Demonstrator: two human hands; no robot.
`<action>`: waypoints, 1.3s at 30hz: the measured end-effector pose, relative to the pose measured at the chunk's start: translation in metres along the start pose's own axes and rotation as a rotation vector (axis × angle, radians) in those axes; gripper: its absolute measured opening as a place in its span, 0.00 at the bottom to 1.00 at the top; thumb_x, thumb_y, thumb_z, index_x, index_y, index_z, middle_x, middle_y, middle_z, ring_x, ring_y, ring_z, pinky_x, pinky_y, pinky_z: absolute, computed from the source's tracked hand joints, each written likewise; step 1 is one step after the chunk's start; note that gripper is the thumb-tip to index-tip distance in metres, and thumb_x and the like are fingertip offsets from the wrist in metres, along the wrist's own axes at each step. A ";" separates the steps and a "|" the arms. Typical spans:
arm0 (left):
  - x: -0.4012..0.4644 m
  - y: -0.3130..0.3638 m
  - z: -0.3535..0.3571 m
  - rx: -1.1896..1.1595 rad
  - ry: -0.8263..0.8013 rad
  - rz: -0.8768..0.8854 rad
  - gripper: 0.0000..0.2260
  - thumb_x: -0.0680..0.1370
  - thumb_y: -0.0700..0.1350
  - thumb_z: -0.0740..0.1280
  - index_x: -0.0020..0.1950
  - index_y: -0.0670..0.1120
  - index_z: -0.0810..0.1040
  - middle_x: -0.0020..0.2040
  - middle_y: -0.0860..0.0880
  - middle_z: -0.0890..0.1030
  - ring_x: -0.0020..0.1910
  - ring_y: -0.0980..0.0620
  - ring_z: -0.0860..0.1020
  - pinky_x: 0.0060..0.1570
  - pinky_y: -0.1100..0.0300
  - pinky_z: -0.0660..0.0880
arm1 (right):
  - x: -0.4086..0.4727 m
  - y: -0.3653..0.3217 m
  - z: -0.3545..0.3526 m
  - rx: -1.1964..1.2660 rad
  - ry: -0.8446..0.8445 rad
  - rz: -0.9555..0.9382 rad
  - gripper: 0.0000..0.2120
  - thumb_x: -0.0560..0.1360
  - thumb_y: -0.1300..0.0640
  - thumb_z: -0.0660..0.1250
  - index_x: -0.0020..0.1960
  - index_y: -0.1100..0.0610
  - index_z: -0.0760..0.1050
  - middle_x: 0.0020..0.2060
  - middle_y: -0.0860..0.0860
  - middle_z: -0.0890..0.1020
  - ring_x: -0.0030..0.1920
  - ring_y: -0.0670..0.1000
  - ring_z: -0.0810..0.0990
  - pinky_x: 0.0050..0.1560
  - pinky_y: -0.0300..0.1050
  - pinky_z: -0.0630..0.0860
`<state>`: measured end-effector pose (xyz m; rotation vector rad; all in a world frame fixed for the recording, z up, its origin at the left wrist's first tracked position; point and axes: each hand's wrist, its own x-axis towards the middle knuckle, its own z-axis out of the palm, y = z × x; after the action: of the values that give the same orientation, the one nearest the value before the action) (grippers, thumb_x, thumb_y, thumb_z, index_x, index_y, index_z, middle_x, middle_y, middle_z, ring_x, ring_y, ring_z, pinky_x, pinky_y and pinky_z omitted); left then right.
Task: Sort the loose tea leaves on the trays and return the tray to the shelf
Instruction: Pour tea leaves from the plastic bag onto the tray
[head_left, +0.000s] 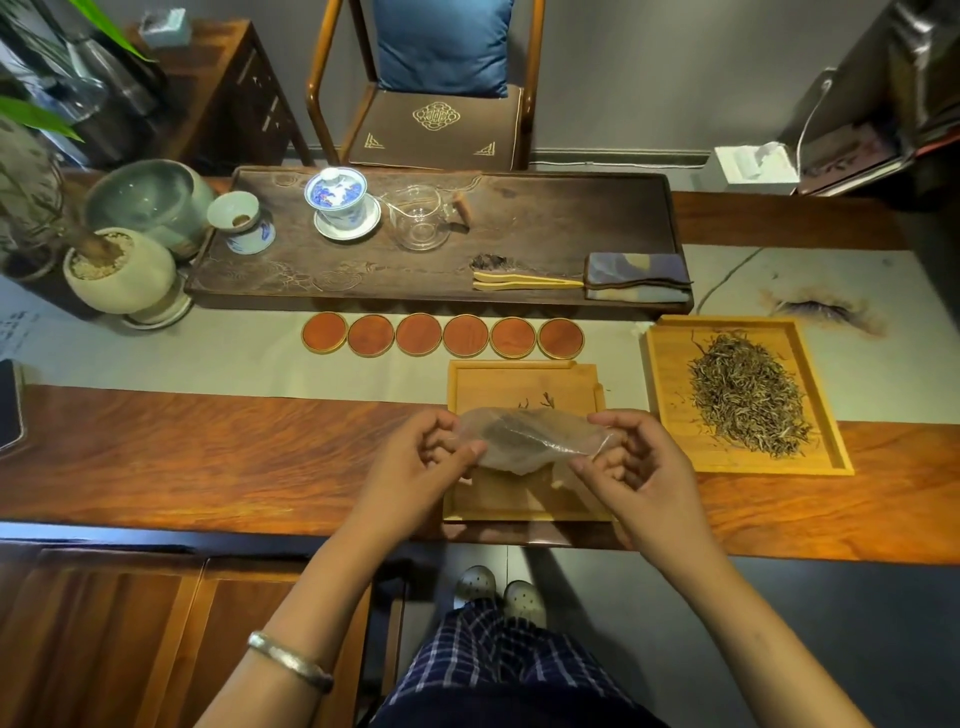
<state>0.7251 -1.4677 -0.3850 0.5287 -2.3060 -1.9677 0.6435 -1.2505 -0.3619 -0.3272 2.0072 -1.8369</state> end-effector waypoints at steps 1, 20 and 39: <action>0.002 0.002 0.000 0.007 -0.005 0.013 0.12 0.72 0.51 0.71 0.49 0.46 0.78 0.40 0.43 0.82 0.38 0.44 0.80 0.40 0.59 0.78 | 0.001 -0.001 0.000 -0.005 0.004 -0.008 0.18 0.69 0.69 0.73 0.54 0.53 0.74 0.34 0.51 0.76 0.33 0.44 0.75 0.36 0.34 0.74; 0.022 0.046 -0.003 0.060 0.023 0.065 0.05 0.75 0.42 0.69 0.47 0.40 0.78 0.36 0.51 0.83 0.37 0.52 0.82 0.44 0.52 0.78 | 0.014 -0.034 -0.006 -0.087 0.080 -0.116 0.13 0.72 0.68 0.69 0.53 0.56 0.76 0.35 0.49 0.77 0.35 0.52 0.76 0.39 0.42 0.76; 0.023 0.066 -0.006 -0.018 -0.004 0.160 0.07 0.74 0.46 0.69 0.47 0.43 0.78 0.37 0.51 0.83 0.38 0.52 0.82 0.44 0.48 0.79 | 0.007 -0.064 -0.013 -0.019 0.077 -0.157 0.13 0.75 0.49 0.67 0.54 0.57 0.76 0.41 0.63 0.79 0.36 0.57 0.79 0.37 0.45 0.78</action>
<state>0.6906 -1.4717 -0.3241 0.3273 -2.2527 -1.9156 0.6253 -1.2488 -0.2991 -0.4368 2.1046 -1.9530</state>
